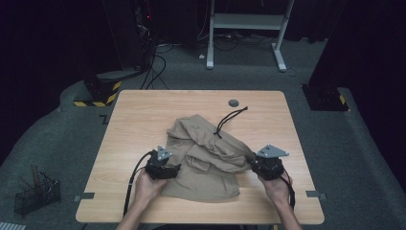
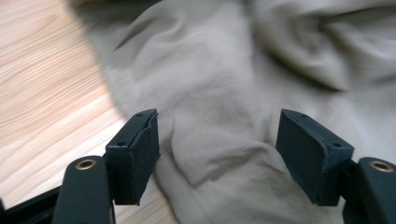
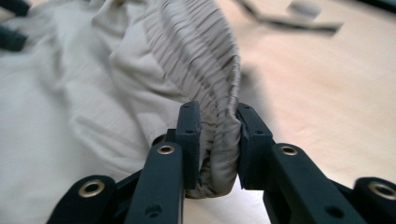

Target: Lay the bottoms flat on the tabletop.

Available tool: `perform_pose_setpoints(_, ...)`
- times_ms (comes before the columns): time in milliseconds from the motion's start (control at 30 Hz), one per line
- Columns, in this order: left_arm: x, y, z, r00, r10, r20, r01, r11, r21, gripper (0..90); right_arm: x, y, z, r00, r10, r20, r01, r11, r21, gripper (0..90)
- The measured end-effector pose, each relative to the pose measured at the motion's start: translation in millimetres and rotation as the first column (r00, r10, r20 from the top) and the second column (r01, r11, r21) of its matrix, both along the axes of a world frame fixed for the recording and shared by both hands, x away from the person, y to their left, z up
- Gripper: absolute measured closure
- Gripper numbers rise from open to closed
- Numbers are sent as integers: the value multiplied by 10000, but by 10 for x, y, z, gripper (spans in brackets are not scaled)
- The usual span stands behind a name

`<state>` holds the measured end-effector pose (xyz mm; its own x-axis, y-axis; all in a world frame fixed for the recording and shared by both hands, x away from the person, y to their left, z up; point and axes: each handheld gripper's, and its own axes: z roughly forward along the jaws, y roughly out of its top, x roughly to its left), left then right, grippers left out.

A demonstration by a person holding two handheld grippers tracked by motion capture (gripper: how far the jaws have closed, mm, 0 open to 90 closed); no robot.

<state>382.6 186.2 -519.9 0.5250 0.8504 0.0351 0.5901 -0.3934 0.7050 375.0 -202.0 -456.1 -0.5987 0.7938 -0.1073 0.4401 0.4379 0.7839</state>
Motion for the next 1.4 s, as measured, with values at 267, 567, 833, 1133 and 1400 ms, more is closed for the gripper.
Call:
perform_pose_setpoints(267, -50, 53, 5, 9995, 294, 143, -295, 9995, 87, 292, 578, -71, -32, 9798, -1893, -646, 1839, 9796, -807, 606)
perform_pose_setpoints(567, -123, -265, 20, 9993, -307, 216, 308, 9995, -40, 282, 240, 90, 66, 9816, -1825, 567, 1843, 9825, -284, 502)
perform_pose_setpoints(833, -115, -262, -66, 9982, -431, 417, 454, 9974, -559, 289, 44, 432, 198, 9952, -107, 968, 131, 9996, -234, 426)
perform_pose_setpoints(1133, -129, -267, -70, 9984, -341, 452, 367, 9976, -582, 290, 191, 386, 103, 9992, -400, -77, 400, 9992, 82, 572)
perform_pose_setpoints(1400, -177, -220, -71, 9976, -511, 467, 539, 9967, -610, 301, 535, 38, -114, 9912, -967, -901, 875, 9910, -1016, 890)
